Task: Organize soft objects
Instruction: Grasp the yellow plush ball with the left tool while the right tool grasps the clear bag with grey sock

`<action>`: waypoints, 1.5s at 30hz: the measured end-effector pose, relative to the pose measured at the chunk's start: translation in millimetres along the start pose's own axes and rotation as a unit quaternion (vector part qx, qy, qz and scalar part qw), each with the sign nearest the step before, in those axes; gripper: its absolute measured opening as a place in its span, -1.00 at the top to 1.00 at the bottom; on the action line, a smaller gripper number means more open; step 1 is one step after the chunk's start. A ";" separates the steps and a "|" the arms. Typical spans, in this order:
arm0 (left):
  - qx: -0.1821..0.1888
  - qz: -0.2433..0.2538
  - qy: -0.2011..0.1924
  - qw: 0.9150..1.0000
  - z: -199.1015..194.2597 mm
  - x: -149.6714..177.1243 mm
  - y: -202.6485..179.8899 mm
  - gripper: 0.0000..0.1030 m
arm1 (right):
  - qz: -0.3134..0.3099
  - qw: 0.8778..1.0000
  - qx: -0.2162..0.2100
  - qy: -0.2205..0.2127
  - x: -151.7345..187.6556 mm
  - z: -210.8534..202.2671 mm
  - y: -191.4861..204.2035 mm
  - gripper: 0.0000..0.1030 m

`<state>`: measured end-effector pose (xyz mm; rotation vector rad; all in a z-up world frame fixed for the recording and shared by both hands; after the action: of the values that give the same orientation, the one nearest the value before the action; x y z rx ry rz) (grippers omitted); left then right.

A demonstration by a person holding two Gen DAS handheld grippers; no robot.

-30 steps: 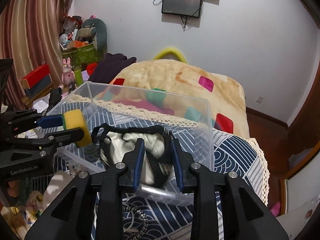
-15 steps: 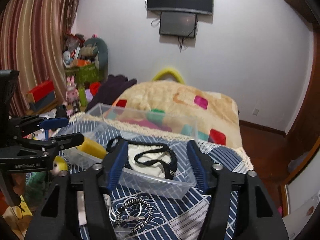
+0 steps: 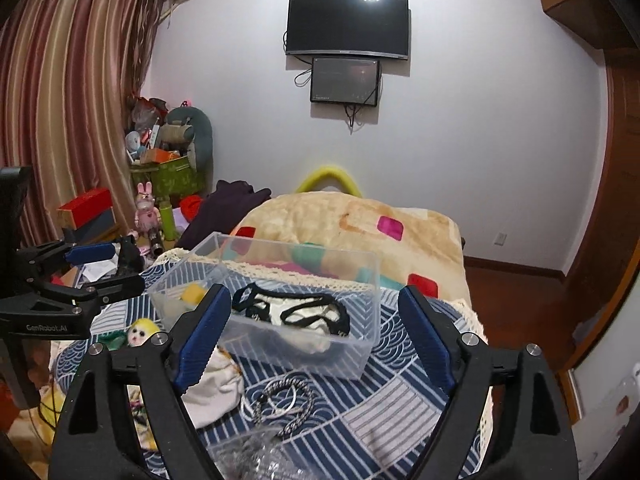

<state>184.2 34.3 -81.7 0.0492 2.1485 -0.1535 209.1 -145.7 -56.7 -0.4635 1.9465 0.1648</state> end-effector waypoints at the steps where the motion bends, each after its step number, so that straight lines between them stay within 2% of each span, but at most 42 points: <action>1: -0.001 -0.001 0.003 1.000 -0.4 4.4 1.3 -0.64 | 0.003 1.000 0.001 0.001 2.5 -0.6 0.2 -0.63; 12: -0.011 -0.012 0.038 0.999 5.4 50.0 15.1 -0.64 | 0.030 0.998 -0.003 0.046 50.7 1.4 6.6 -0.63; 24: -0.020 -0.053 0.078 0.995 44.1 78.3 39.8 -0.63 | 0.054 0.992 -0.010 0.113 109.5 5.7 9.6 -0.63; 30: -0.015 -0.053 0.091 0.994 57.7 85.8 36.9 -0.31 | 0.058 0.988 -0.017 0.140 127.6 9.7 15.2 -0.63; 34: -0.012 -0.047 0.097 0.994 62.2 89.2 33.8 -0.09 | 0.069 0.986 -0.023 0.147 133.3 10.6 15.8 -0.78; 36: -0.012 -0.045 0.099 0.994 62.8 90.4 33.5 0.06 | 0.069 0.985 -0.026 0.154 136.0 12.1 17.1 -0.78; 39: -0.011 -0.045 0.098 0.994 61.5 91.3 34.0 0.12 | 0.078 0.983 -0.030 0.162 143.2 14.6 17.5 -0.78; 40: -0.009 -0.046 0.096 0.994 60.2 90.9 34.1 0.12 | 0.082 0.983 -0.032 0.161 144.2 14.2 17.5 -0.77; 42: -0.008 -0.046 0.094 0.994 58.5 90.1 34.0 0.12 | 0.086 0.983 -0.034 0.157 143.7 11.7 16.4 -0.54; 44: -0.008 -0.045 0.091 0.995 55.6 89.2 33.3 0.13 | 0.083 0.983 -0.042 0.156 142.8 9.4 17.3 -0.16; 45: -0.008 -0.044 0.089 0.995 53.8 88.5 32.7 0.13 | 0.082 0.983 -0.048 0.155 142.5 8.2 18.4 -0.04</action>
<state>183.3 57.6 -187.8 -0.0431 2.3312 -0.1897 159.4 -161.0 -190.9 -0.4096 2.2926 0.3087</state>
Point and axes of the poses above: each gripper's, at about its wrist camera, not at the fingertips, and z roughly the way its jaws point, y to its left, x to its underside, the point moved 8 cm from there along z, roughly the way its jaws point, and after that the axes turned 4 degrees about x, right-handed, at the moved point
